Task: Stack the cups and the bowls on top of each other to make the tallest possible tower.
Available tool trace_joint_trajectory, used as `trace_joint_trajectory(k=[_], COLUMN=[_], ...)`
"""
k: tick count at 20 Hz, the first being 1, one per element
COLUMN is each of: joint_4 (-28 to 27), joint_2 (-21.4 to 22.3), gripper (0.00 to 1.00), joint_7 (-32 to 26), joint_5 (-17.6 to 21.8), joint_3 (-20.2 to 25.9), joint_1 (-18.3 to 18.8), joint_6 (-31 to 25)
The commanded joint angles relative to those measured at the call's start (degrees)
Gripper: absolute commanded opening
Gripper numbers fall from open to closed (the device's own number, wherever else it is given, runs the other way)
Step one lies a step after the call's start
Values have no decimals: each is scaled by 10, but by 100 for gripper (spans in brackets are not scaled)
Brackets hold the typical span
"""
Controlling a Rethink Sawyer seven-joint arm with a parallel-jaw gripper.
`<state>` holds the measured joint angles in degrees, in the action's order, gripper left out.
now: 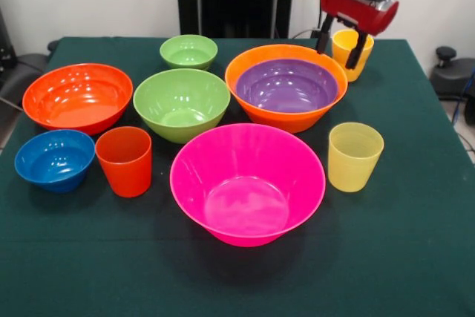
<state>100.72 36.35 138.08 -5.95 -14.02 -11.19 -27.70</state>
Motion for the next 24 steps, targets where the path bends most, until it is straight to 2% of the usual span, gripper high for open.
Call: trace_joint_trajectory(k=[1,8,12,15,19,22,24], joint_4=[17,17,12,8,18,37,42], joint_2=[30,46,34,40,95,134,143], gripper=[100,100,100,100,100,100,100], joint_7=[34,28,25,19,-3,-17,-18], joint_5=[-6,0,16,32,41,40,39], joint_3=[46,46,38,23,9,9,12], joint_1=[2,10,9,8,8,15,19], joint_6=[-86,-93,-60,-57,-93,-94,-87])
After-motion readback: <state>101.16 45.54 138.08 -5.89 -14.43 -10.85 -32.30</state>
